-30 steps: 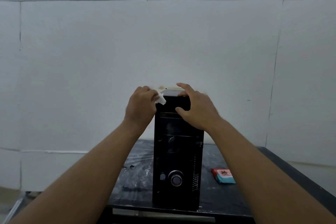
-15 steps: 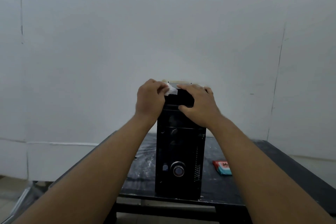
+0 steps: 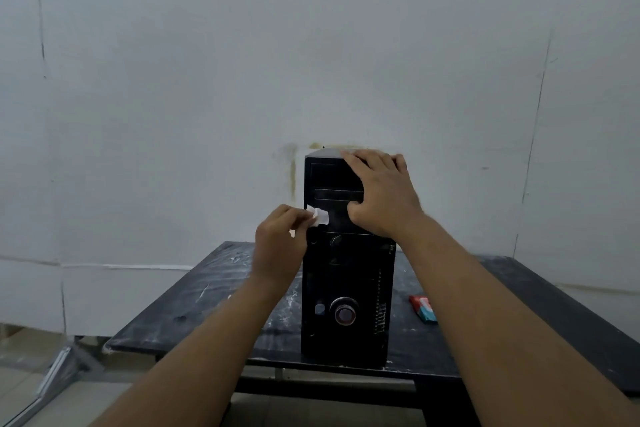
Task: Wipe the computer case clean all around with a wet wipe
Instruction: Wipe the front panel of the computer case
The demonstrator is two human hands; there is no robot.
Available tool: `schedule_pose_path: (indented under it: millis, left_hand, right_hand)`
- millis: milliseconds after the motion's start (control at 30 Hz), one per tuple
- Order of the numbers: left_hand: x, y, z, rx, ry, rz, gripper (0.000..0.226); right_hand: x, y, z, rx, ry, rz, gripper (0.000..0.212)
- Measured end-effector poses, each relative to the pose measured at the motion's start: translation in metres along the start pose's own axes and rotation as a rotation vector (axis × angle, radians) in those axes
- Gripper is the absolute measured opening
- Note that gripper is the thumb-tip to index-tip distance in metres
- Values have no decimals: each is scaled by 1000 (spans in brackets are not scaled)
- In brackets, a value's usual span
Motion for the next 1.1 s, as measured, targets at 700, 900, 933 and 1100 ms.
schedule_pose_path:
  millis: [700, 900, 933, 1100]
  left_hand:
    - [-13, 19, -18, -216, -169, -343, 16]
    - [-67, 46, -3, -186, 56, -267, 20]
    - [-65, 46, -5, -194, 70, -261, 17]
    - [-4, 29, -26, -188, -71, -338, 7]
  right_hand:
    - [23, 41, 9, -3, -42, -123, 99]
    - [29, 39, 0, -150, -23, -136, 104]
    - [28, 39, 0, -157, -25, -137, 104]
    - [29, 41, -1, -159, -47, -119, 101]
Point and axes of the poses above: each hand's wrist, its own x-axis away from the middle knuckle, its own z-axis out of the back of the hand, y = z × x, the point moved 6 cm from there along -x, towards the middle knuckle, and after that the axes turned 6 degrees about -y, right-handed, at the moved point
